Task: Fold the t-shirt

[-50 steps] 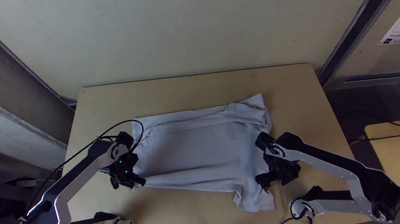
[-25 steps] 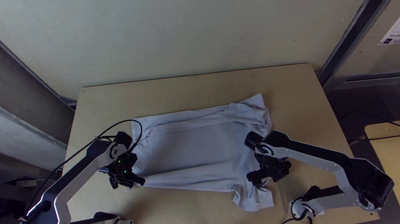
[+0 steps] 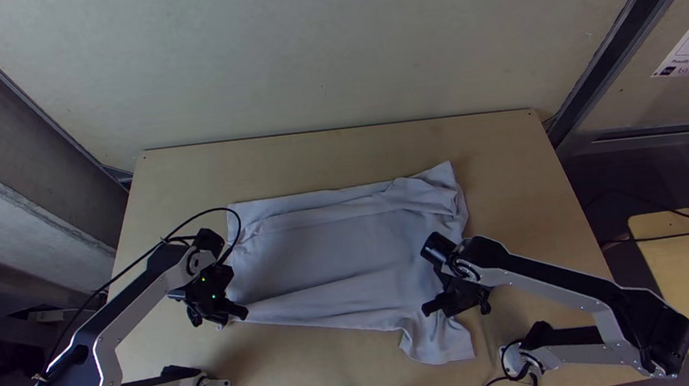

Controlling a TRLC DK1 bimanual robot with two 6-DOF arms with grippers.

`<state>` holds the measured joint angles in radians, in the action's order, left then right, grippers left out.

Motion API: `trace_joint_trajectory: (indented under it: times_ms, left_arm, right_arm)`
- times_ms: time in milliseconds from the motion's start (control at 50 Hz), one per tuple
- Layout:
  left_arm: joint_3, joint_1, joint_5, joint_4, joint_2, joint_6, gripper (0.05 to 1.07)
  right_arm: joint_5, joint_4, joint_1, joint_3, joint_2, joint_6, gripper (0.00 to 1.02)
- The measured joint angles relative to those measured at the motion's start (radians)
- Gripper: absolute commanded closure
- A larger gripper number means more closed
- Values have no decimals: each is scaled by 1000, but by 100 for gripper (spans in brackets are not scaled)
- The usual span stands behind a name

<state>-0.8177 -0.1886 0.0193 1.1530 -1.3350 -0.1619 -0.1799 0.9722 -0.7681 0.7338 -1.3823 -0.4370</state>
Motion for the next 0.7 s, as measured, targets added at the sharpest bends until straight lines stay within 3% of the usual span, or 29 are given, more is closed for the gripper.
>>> trace_joint_trajectory:
  times_ms: [280, 700]
  left_arm:
    - [-67, 53, 62, 0, 35, 1, 104]
    - [-92, 49, 86, -36, 85, 62, 104]
  right_arm:
    - [34, 82, 151, 14, 144, 61, 100]
    - [95, 167, 449, 115, 206, 276, 100]
